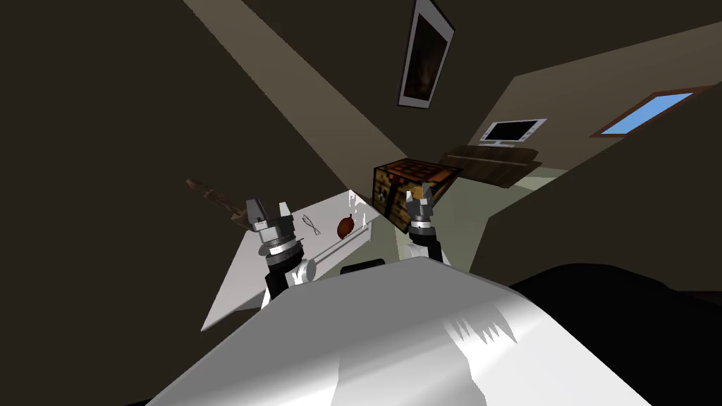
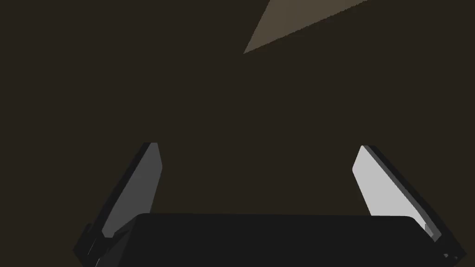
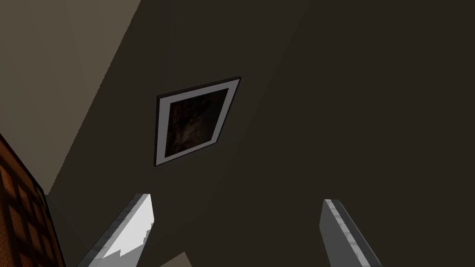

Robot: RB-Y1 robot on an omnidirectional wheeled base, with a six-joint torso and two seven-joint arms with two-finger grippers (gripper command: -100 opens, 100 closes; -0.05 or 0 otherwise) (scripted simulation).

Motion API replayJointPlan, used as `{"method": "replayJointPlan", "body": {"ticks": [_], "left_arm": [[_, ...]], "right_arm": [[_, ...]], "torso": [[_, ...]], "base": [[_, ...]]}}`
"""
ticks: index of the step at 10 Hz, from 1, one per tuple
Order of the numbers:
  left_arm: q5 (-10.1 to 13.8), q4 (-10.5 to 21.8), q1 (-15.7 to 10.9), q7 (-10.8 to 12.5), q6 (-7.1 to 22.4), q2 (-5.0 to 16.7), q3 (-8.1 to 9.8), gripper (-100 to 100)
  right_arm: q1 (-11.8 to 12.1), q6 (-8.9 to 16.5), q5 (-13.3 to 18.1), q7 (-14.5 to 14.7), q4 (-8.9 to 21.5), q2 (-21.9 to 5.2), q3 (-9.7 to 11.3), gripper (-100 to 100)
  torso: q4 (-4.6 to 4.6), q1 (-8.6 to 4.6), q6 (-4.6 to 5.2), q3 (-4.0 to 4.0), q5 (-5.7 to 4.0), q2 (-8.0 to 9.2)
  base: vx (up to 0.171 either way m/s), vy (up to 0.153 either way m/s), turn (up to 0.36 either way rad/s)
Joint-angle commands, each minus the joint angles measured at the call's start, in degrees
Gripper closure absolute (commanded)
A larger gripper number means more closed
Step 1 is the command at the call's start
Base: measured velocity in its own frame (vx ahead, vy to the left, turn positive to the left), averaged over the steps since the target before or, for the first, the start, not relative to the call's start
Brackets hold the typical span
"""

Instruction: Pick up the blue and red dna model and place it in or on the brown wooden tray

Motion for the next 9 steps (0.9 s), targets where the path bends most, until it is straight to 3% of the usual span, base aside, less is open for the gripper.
{"method": "replayJointPlan", "body": {"ticks": [1,5,9], "left_arm": [[-0.35,0.59,-0.28,-0.22,0.05,2.08,-0.12,-100],[-2.40,3.95,-1.89,-1.44,0.30,7.94,-0.97,-100],[-5.79,9.36,-4.53,-3.41,0.54,12.48,-2.66,-100]], "right_arm": [[0.00,0.00,0.00,0.00,0.00,0.00,0.00,0],[0.00,0.00,0.00,0.00,0.00,0.00,0.00,0],[0.00,0.00,0.00,0.00,0.00,-0.01,-0.01,0]], "torso": [[0.00,0.00,0.00,0.00,0.00,0.00],[0.01,0.17,0.00,0.04,0.04,0.07],[0.02,0.29,0.00,0.07,0.07,0.12]], "base": [[-0.004,0.009,-0.004],[-0.016,0.034,-0.005],[-0.035,0.069,0.003]]}}
